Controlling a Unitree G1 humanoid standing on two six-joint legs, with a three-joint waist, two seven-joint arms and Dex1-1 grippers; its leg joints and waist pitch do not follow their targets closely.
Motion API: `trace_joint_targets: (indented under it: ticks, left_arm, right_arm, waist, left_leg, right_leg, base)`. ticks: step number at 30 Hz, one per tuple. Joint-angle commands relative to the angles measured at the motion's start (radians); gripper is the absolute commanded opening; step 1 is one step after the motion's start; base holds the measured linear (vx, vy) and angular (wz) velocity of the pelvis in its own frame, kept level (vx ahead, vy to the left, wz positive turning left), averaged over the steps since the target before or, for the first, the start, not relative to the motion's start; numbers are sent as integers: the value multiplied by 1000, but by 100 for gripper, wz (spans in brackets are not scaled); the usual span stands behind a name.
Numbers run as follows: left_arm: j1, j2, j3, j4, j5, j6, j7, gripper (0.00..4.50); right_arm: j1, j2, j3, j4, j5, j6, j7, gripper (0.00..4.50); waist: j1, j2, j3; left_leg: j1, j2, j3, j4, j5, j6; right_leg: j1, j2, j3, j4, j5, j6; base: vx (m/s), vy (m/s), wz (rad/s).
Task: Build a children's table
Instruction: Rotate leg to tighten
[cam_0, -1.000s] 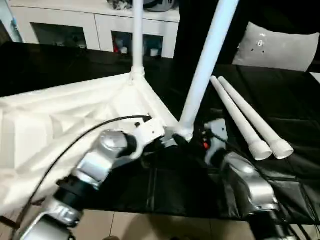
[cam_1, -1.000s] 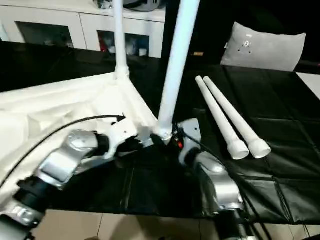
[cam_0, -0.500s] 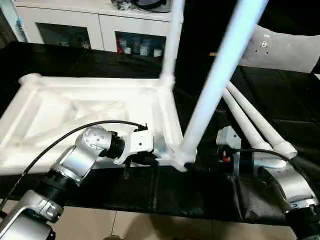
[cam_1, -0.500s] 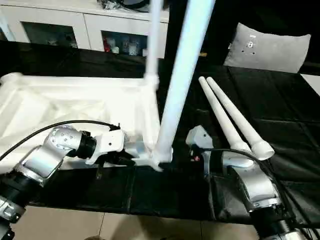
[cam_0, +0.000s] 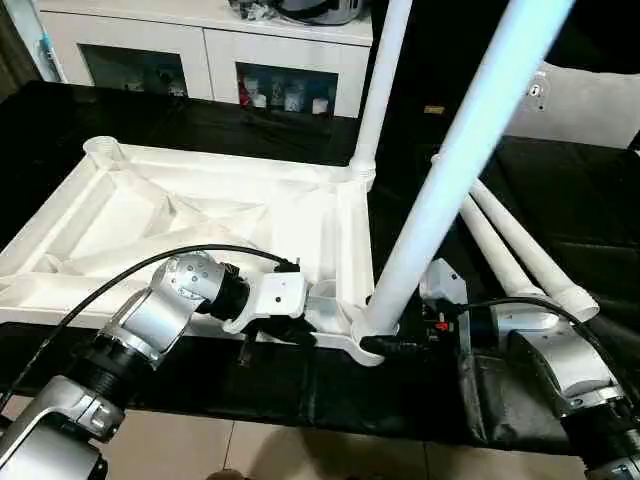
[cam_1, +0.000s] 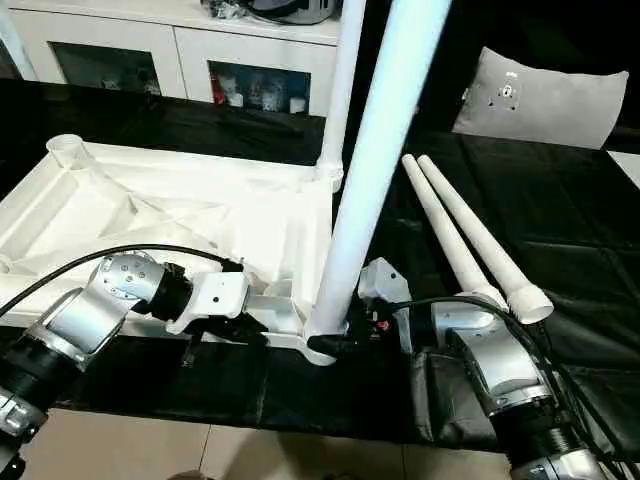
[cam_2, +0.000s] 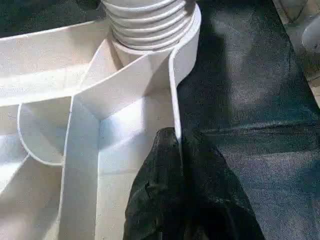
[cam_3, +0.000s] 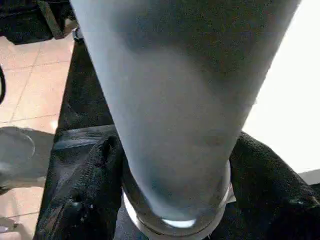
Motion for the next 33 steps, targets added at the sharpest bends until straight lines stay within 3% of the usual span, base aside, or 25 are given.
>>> trace_joint_targets:
  ticks: [1, 5, 6, 11, 13, 16, 18, 22, 23, 25, 26, 28, 30, 31, 33]
  left_arm:
    - [-16, 0, -41, -2, 24, -26, -35, 0]
    - [-11, 1, -36, -3, 20, -22, -32, 0]
    - [-6, 0, -31, -8, 14, -15, -32, 0]
    - [16, -37, 12, -48, -10, 107, 43, 0]
    - [23, -67, 34, -64, -15, 175, 100, 0]
    - [27, -133, 58, -97, -1, 299, 220, 0]
    - [25, -155, 67, -103, 0, 333, 253, 0]
    - [-14, -299, 105, -107, 36, 506, 448, 0]
    - [-25, -326, 112, -101, 43, 529, 482, 0]
    - [-57, -394, 130, -86, 68, 584, 581, 0]
    - [-66, -410, 135, -83, 73, 591, 603, 0]
    - [-78, -434, 138, -87, 77, 598, 625, 0]
    - [-78, -432, 131, -92, 79, 593, 621, 0]
    - [-75, -425, 127, -96, 82, 586, 616, 0]
    - [-66, -408, 123, -105, 91, 580, 607, 0]
  right_arm:
    - [-6, -9, 13, -5, 9, 13, 24, 279]
    - [15, -4, 13, -18, 22, 41, 23, 267]
    - [21, 0, 11, -26, 32, 58, 19, 266]
    - [63, 63, -9, -75, 66, 172, -88, 264]
    - [79, 113, -18, -81, 50, 186, -180, 264]
    - [89, 225, -31, -54, -5, 201, -379, 263]
    - [86, 257, -41, -43, -6, 214, -426, 263]
    - [34, 425, -120, 30, -18, 266, -694, 263]
    - [19, 448, -130, 51, -23, 266, -735, 263]
    - [-23, 506, -154, 114, -54, 260, -842, 263]
    - [-35, 520, -162, 135, -65, 248, -877, 263]
    - [-50, 540, -177, 166, -68, 223, -915, 263]
    - [-50, 540, -180, 170, -63, 211, -909, 263]
    - [-49, 539, -182, 171, -64, 204, -908, 319]
    - [-49, 544, -195, 171, -66, 197, -906, 319]
  waist:
    - [-4, 6, -63]
    - [-3, 5, -64]
    - [-2, 10, -64]
    - [-3, 9, -61]
    - [-7, 9, -52]
    - [-17, 6, -47]
    - [-30, 4, -47]
    - [-56, 11, -52]
    - [-65, 13, -52]
    - [-73, 17, -53]
    - [-76, 15, -52]
    - [-78, 9, -56]
    - [-77, 6, -57]
    - [-74, 4, -60]
    - [-71, 7, -62]
  left_leg:
    - [2, 27, 0, -70, -205, 42]
    - [2, 28, 0, -69, -199, 41]
    - [3, 28, 0, -70, -198, 40]
    - [3, 30, 1, -73, -208, 33]
    - [6, 25, 0, -75, -266, 15]
    - [16, 16, -8, -71, -324, -12]
    - [10, 13, -15, -72, -342, -12]
    - [10, 21, -21, -80, -368, -17]
    - [15, 22, -23, -81, -388, -13]
    - [9, 22, -23, -84, -398, -9]
    - [13, 18, -22, -81, -413, -7]
    - [18, 13, -18, -74, -406, 7]
    - [11, 13, -15, -75, -379, 21]
    - [9, 15, -13, -75, -355, 27]
    - [7, 17, -10, -76, -331, 31]
  right_leg:
    - [52, -75, 52, -81, -308, -175]
    - [52, -74, 53, -80, -300, -177]
    - [53, -75, 53, -79, -297, -178]
    - [51, -74, 52, -80, -297, -184]
    - [45, -73, 48, -94, -431, -148]
    - [32, -79, 36, -121, -651, -67]
    - [36, -79, 28, -132, -697, -31]
    - [36, -78, 20, -129, -606, -65]
    - [35, -76, 19, -131, -584, -73]
    - [39, -75, 18, -131, -543, -84]
    - [34, -74, 17, -135, -551, -81]
    - [32, -79, 19, -139, -561, -77]
    - [35, -78, 22, -140, -550, -71]
    - [35, -78, 27, -135, -522, -77]
    - [36, -77, 33, -127, -479, -93]
  base:
    - [0, 0, 0]
    - [0, 0, 0]
    - [0, 0, 0]
    - [0, 0, 0]
    - [0, 0, 0]
    - [0, 0, 0]
    - [0, 0, 0]
    - [0, 0, 0]
    - [0, 0, 0]
    - [-25, 31, -6]
    - [0, 0, 0]
    - [0, 0, 0]
    - [0, 0, 0]
    - [0, 0, 0]
    - [0, 0, 0]
